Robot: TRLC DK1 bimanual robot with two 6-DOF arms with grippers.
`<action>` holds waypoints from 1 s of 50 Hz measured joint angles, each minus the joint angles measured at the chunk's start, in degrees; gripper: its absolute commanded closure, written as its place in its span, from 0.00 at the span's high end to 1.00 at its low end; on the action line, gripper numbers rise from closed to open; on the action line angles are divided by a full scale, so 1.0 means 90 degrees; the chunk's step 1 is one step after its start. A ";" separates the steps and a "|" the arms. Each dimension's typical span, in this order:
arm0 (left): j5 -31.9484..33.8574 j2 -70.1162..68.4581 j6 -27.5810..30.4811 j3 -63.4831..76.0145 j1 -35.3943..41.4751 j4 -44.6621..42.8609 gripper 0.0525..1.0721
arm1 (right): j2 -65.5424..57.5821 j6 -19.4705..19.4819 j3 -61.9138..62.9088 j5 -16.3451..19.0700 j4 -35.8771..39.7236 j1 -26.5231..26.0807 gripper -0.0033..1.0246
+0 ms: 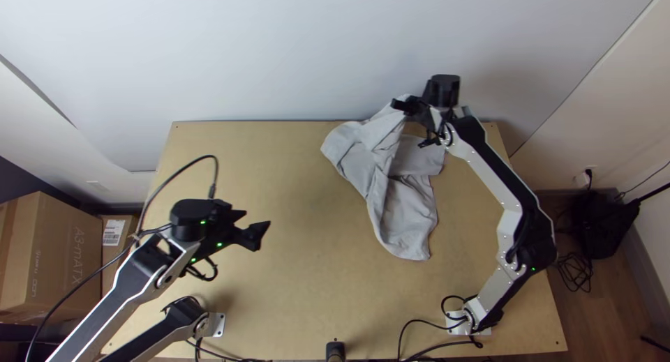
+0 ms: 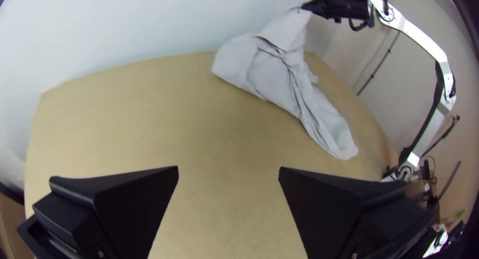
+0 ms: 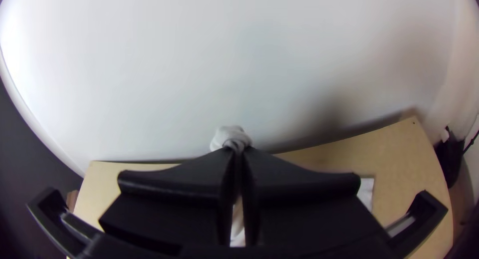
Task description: Fold the t-shirt
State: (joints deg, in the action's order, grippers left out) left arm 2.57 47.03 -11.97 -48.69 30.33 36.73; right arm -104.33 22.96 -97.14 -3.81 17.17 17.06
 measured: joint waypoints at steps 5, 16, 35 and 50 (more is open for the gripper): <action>0.0000 0.0444 -0.0010 0.0005 0.0488 -0.0488 0.95 | 0.0423 0.0002 0.0617 0.0002 -0.0420 -0.0318 0.03; 0.0000 0.1637 -0.0449 0.0002 0.1455 -0.1418 0.95 | 0.1185 0.0053 0.1712 0.0000 -0.0726 -0.0959 0.03; -0.0002 0.3842 -0.1343 -0.0554 0.2526 -0.2820 0.95 | 0.2390 0.0070 0.2926 -0.0002 -0.0957 -0.1571 0.03; -0.0075 0.5561 -0.1909 -0.1858 0.3298 -0.3291 0.94 | 0.2727 0.0073 0.3424 -0.0124 -0.1095 -0.1622 0.03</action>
State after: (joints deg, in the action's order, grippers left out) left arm 1.89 97.08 -29.15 -65.41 60.01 7.11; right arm -79.79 23.62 -66.32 -4.93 7.31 2.46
